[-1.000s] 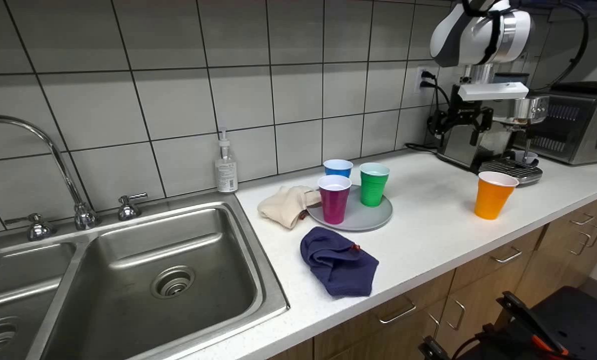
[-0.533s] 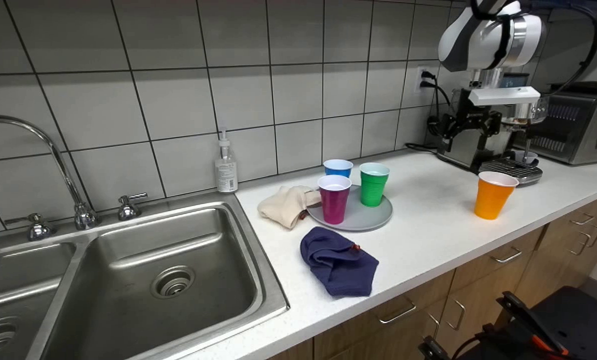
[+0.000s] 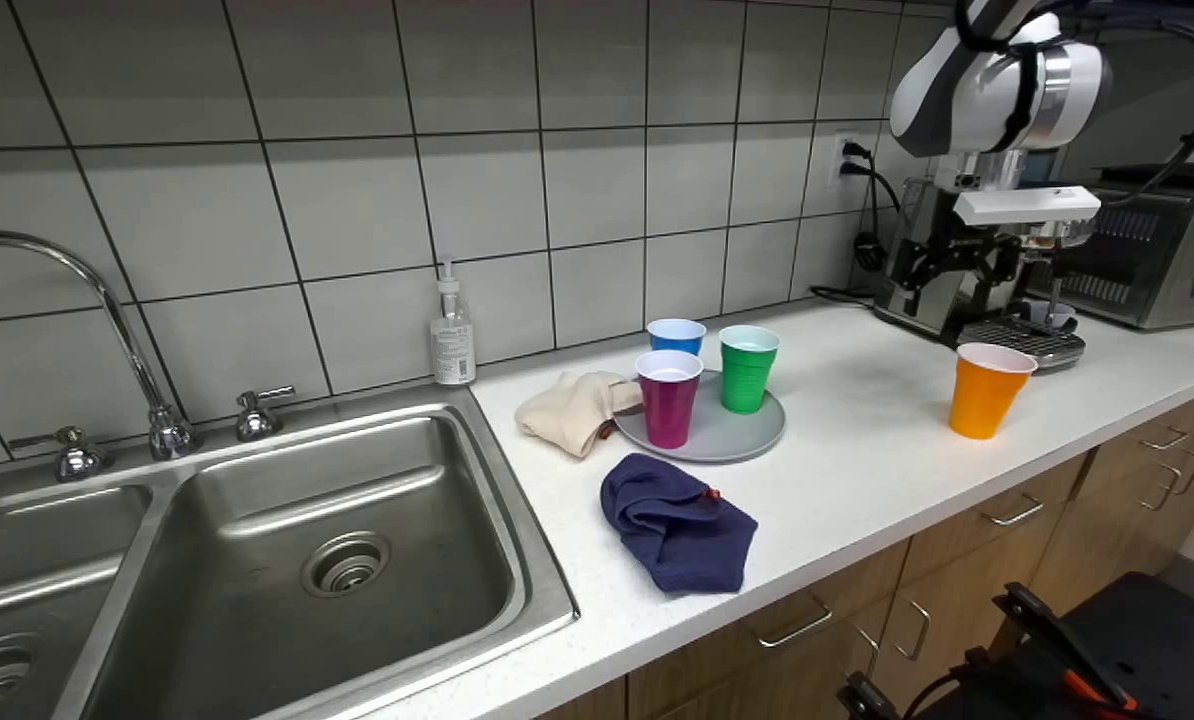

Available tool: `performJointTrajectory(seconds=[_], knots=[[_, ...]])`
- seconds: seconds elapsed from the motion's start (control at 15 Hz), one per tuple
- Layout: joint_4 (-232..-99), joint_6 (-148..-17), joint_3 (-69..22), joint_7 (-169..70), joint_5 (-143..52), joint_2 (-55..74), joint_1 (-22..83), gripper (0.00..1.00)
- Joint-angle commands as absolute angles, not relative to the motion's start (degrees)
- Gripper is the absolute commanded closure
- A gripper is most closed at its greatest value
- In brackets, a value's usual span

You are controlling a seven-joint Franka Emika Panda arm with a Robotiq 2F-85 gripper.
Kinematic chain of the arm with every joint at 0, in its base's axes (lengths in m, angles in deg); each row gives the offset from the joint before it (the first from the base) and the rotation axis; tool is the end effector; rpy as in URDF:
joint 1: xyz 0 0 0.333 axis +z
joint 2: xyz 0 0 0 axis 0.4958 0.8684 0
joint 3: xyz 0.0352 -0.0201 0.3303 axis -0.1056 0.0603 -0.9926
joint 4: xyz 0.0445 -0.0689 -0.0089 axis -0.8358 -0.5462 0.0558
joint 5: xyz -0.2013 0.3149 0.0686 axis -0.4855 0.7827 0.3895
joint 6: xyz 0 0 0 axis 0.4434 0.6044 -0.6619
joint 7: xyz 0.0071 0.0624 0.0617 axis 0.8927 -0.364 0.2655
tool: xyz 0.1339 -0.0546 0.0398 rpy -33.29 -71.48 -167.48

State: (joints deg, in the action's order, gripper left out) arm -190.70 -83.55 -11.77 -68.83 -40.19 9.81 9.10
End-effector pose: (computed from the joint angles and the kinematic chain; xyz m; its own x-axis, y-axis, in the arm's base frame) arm 0.4797 -0.3446 0.2862 0.9273 -0.3736 0.0218 -0.3742 -0.9256 0.0561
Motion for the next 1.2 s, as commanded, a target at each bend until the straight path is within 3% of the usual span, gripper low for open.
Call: performJointTrajectory(seconds=[0.0,1.13], knots=[[-190.8,-83.5,-11.9,-68.7,-40.4,9.7,8.8,0.0],[-192.1,-85.2,-12.1,-70.9,-40.6,10.0,8.4,0.0]])
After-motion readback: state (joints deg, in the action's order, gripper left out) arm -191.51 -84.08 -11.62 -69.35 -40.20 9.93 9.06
